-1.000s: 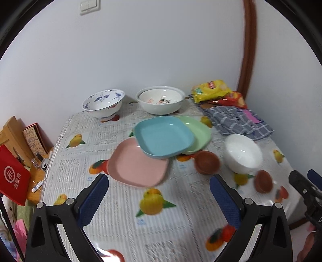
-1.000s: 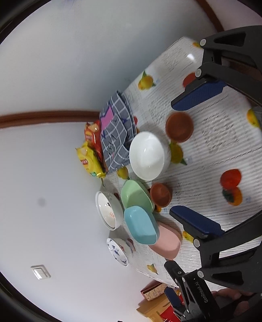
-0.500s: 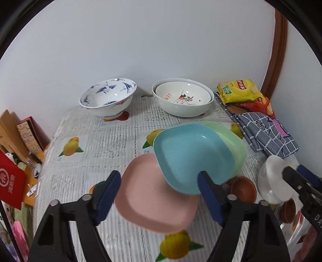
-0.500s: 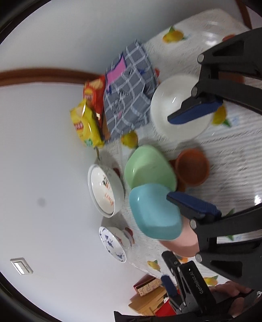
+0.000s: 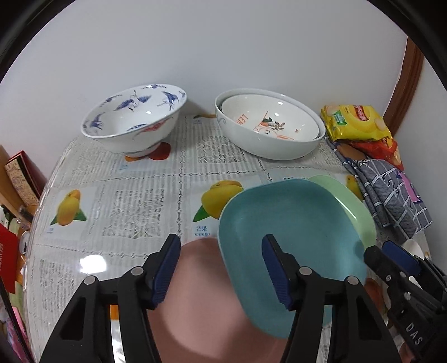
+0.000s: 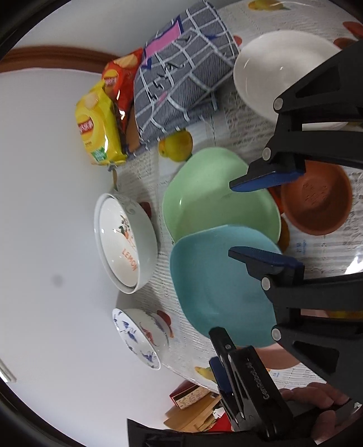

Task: Organize plates and bowls
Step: 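Move both tools to the blue plate and close them on its rim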

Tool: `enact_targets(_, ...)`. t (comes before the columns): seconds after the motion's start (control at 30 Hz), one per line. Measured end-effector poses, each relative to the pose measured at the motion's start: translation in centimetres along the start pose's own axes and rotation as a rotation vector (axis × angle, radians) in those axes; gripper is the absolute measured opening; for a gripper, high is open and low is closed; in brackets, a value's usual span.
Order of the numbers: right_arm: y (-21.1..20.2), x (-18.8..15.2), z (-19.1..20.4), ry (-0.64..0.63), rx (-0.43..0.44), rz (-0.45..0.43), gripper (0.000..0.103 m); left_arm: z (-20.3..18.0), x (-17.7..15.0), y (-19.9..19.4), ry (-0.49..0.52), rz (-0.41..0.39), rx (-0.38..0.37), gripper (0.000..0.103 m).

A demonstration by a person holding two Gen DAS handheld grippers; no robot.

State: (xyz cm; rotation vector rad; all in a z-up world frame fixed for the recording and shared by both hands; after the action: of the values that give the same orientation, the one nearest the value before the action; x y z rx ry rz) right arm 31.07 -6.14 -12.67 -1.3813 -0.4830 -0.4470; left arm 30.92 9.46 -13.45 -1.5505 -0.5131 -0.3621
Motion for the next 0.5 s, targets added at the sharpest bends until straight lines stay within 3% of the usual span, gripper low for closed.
enact_targets(0.23, 2.4, 0.0, 0.6, -0.018, 0.003, 0.035, 0.030, -0.2, 0.2, 1.5, 0.001, 0.015, -0.018, 0.048)
enact_targets(0.3, 3.0, -0.2, 0.7, -0.027, 0.002, 0.054, 0.016, -0.3, 0.1, 1.8, 0.001, 0.024, -0.027, 0.036)
enact_targets(0.4, 3.3, -0.3, 0.7, -0.026, 0.007, 0.056, 0.012, -0.5, 0.0, 2.2, 0.005, 0.038, -0.042, 0.019)
enact_targets(0.5, 3.2, -0.4, 0.7, -0.022, 0.000, 0.044, 0.011, -0.4, -0.2, 2.2, 0.006, 0.034, -0.021, 0.011)
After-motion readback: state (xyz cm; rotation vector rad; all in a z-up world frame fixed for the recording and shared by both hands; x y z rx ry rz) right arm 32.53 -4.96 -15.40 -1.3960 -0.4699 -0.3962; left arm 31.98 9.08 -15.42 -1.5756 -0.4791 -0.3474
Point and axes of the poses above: each gripper's, at about its wrist camera, not at the fingertips, and y roughly the way its jaws point, z to its left, x to its top, the point moved 4 cm from there along y, roughly the way its jaws point, and after that the axes turned 4 degrees about z, right-handed, at the moved point
